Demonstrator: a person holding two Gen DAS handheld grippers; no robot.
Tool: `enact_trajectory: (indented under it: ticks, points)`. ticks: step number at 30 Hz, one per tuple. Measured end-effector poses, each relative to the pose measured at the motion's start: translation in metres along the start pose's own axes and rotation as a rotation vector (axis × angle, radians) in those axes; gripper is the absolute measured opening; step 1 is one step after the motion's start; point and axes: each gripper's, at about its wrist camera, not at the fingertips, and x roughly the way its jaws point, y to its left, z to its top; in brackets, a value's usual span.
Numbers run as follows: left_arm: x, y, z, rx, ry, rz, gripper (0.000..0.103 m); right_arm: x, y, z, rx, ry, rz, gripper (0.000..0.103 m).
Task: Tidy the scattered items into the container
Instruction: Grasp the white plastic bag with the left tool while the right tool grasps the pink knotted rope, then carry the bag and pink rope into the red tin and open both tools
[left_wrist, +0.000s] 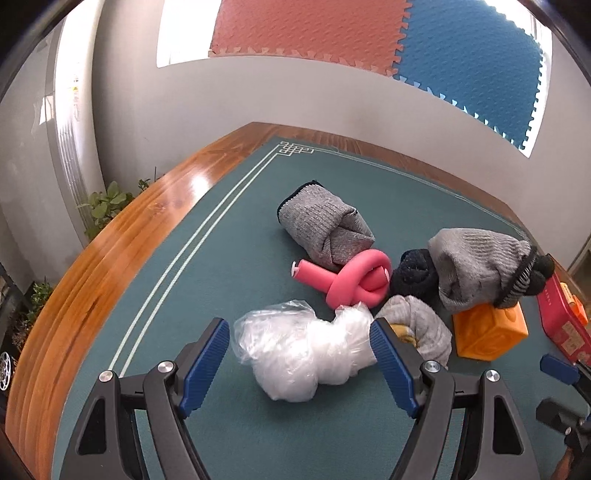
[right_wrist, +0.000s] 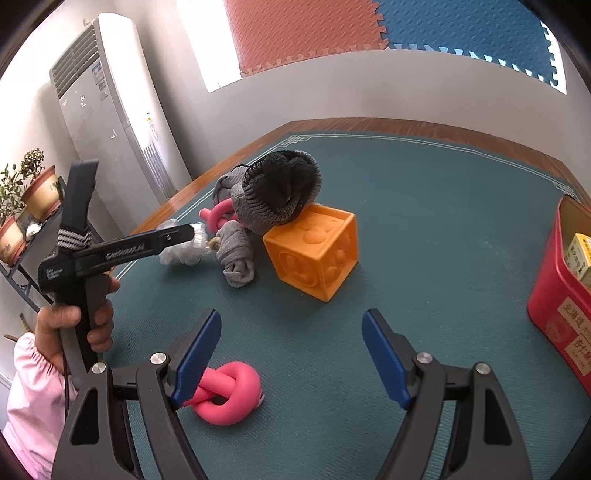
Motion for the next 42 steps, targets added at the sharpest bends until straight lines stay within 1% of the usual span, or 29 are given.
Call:
enact_trajectory:
  ticks: [3,4,5,6,7,8,11,16,21,24,28,31,32,34,35,37,40,42]
  points:
    - [0.006,-0.003,0.001,0.007,0.013,0.008,0.08,-0.001,0.002,0.0,0.003,0.0,0.001,0.082]
    - [0.009,-0.003,0.001,-0.001,0.025,0.005,0.078,-0.001,0.002,0.0,0.003,0.0,0.0,0.082]
    - [0.011,-0.003,0.0,-0.011,0.038,-0.004,0.065,-0.001,0.002,0.0,0.002,0.001,-0.002,0.082]
    - [0.013,-0.002,0.0,-0.02,0.043,-0.014,0.061,0.0,0.002,0.0,0.002,0.001,-0.003,0.082]
    - [0.013,-0.001,-0.001,-0.029,0.043,-0.019,0.061,0.0,0.002,0.0,0.002,0.002,-0.004,0.082]
    - [0.013,0.001,-0.002,-0.038,0.042,-0.025,0.056,0.0,0.002,0.0,0.002,0.001,-0.006,0.082]
    - [0.008,0.005,-0.003,-0.071,0.024,-0.037,0.05,0.0,0.001,0.0,0.004,0.0,-0.008,0.082]
    - [0.0,0.012,-0.006,-0.111,-0.005,-0.031,0.049,0.0,-0.003,0.001,0.01,0.013,0.028,0.082]
    - [-0.011,0.018,-0.005,-0.128,-0.049,-0.035,0.049,0.013,0.006,-0.001,-0.007,0.097,0.096,0.082]
    - [-0.014,0.018,-0.005,-0.123,-0.057,-0.047,0.049,0.018,0.016,-0.01,-0.044,0.157,0.09,0.082]
    - [-0.014,0.017,-0.007,-0.12,-0.046,-0.057,0.049,0.027,0.028,-0.016,-0.114,0.222,0.115,0.082]
    - [-0.014,0.016,-0.007,-0.119,-0.046,-0.064,0.049,0.027,0.036,-0.018,-0.155,0.233,0.128,0.081]
    - [-0.014,0.015,-0.007,-0.118,-0.047,-0.064,0.049,0.026,0.038,-0.019,-0.169,0.231,0.128,0.078]
    - [-0.014,0.014,-0.008,-0.116,-0.048,-0.065,0.049,0.024,0.044,-0.02,-0.186,0.226,0.157,0.064]
    - [-0.014,0.014,-0.008,-0.115,-0.048,-0.065,0.049,0.021,0.047,-0.022,-0.187,0.223,0.17,0.05]
    - [-0.014,0.013,-0.008,-0.114,-0.048,-0.061,0.049,0.018,0.049,-0.023,-0.188,0.212,0.171,0.036]
    - [-0.015,0.012,-0.009,-0.113,-0.052,-0.058,0.049,0.011,0.044,-0.019,-0.16,0.179,0.173,0.034]
    - [-0.017,0.011,-0.009,-0.111,-0.06,-0.057,0.049,0.002,0.035,-0.015,-0.13,0.139,0.164,0.034]
